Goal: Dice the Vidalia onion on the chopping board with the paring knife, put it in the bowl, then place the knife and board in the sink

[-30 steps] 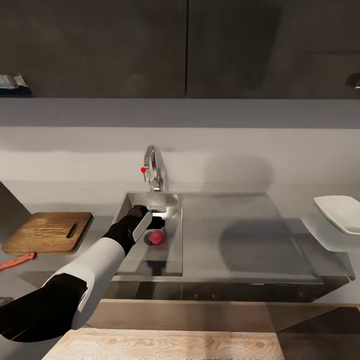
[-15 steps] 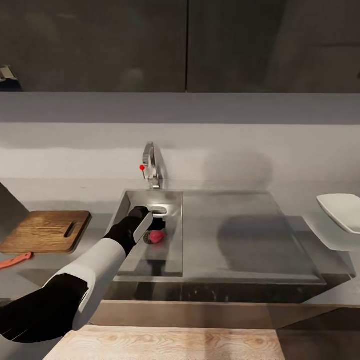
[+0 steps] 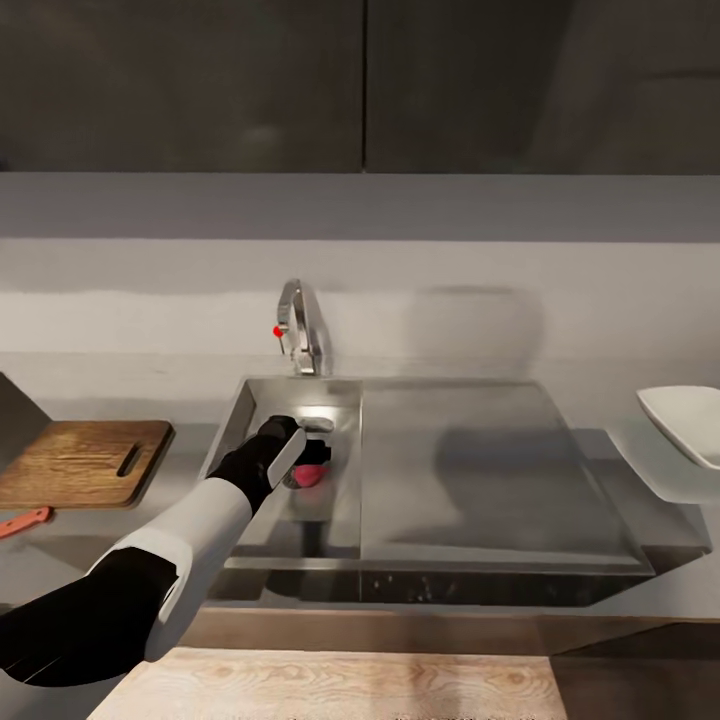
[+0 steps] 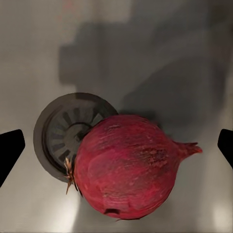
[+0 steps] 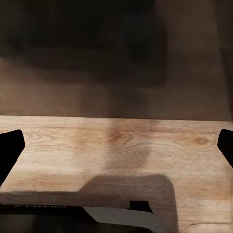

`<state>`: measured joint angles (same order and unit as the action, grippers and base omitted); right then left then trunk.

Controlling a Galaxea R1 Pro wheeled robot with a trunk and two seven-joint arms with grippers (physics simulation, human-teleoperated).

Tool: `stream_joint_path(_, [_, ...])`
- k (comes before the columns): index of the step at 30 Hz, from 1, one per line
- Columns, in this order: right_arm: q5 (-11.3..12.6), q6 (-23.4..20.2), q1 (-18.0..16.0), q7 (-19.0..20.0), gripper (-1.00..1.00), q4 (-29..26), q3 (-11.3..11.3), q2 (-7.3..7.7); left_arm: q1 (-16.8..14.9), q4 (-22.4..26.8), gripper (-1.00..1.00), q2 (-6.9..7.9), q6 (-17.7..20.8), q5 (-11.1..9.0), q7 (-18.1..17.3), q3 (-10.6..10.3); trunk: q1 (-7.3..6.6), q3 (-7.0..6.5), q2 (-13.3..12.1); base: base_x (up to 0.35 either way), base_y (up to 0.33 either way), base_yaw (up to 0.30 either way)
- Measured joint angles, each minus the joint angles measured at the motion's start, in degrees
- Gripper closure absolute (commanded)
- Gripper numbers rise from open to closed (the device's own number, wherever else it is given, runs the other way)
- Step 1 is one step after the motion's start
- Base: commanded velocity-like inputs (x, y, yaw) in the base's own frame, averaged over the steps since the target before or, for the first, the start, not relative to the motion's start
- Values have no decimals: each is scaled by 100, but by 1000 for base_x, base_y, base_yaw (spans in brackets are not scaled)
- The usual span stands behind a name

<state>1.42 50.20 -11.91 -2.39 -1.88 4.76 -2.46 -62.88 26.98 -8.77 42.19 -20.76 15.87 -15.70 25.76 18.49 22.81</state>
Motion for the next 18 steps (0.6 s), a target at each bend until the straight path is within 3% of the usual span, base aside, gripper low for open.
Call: stream_joint_path(18, [0,0,0,0,-100,-1,2,-8,0,-122,-100,-4,0,1,1,-7,0,165,0,1,-1,0])
